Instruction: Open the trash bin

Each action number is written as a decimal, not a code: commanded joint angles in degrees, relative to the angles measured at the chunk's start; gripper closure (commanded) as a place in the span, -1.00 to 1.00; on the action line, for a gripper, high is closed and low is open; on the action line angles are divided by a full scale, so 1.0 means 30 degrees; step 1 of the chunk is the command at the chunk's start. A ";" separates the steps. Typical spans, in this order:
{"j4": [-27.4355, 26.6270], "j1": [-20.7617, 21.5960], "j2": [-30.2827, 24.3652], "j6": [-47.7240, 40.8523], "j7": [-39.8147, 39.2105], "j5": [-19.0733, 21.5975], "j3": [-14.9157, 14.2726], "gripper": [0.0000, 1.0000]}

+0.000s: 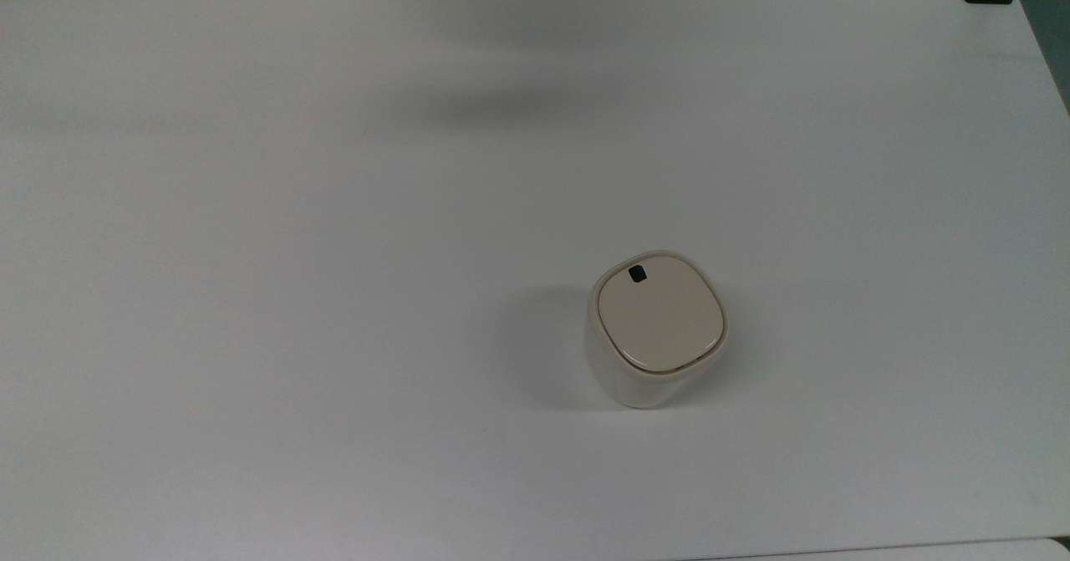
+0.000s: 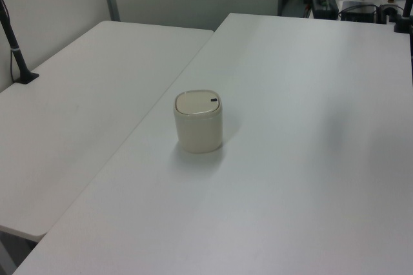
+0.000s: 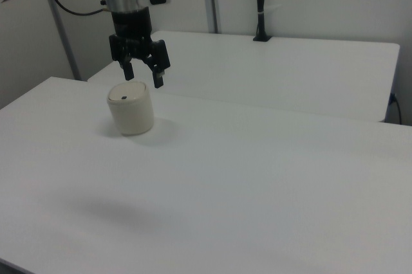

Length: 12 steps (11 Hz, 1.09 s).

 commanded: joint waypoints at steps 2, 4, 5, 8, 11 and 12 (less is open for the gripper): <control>-0.0204 -0.0066 -0.0331 -0.0035 -0.0028 0.0092 -0.0069 -1.00; -0.0233 -0.0037 -0.0331 -0.0006 -0.0028 0.0121 -0.0040 -1.00; -0.0233 -0.0037 -0.0302 0.0024 -0.0028 0.0237 -0.0040 -1.00; -0.0233 -0.0037 -0.0244 0.0082 -0.0028 0.1115 -0.0040 -1.00; -0.0233 -0.0184 -0.0272 0.0522 -0.0173 0.1879 -0.0040 -1.00; -0.0262 -0.0155 -0.0244 0.0522 -0.0494 0.1879 -0.0040 -1.00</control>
